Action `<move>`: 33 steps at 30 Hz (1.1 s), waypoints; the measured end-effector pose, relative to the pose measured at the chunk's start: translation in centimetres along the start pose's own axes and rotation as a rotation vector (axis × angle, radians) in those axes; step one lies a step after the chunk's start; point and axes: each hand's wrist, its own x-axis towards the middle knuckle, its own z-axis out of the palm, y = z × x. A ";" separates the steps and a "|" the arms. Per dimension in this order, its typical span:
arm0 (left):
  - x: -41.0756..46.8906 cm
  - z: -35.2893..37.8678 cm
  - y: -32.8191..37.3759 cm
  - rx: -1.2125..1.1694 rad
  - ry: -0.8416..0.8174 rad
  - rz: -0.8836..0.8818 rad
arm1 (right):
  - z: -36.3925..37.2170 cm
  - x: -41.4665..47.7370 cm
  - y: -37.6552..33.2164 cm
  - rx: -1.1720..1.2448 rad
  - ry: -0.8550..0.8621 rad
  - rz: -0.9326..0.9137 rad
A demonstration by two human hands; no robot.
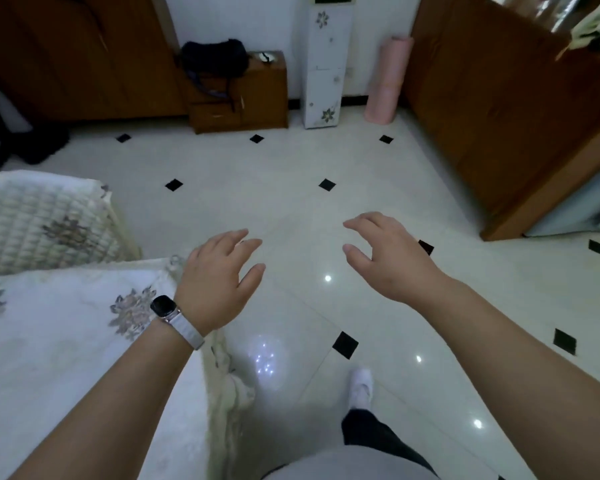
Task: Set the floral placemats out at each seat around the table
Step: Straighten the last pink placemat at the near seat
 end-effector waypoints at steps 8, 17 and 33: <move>8.5 1.4 -4.9 0.088 0.037 -0.148 | 3.4 14.7 2.5 0.006 -0.093 -0.175; 22.0 2.1 -10.2 0.184 0.071 -0.315 | 3.2 34.2 3.6 0.020 -0.195 -0.385; 28.3 0.8 -27.5 0.276 0.122 -0.638 | 10.7 56.6 -10.7 -0.025 -0.299 -0.744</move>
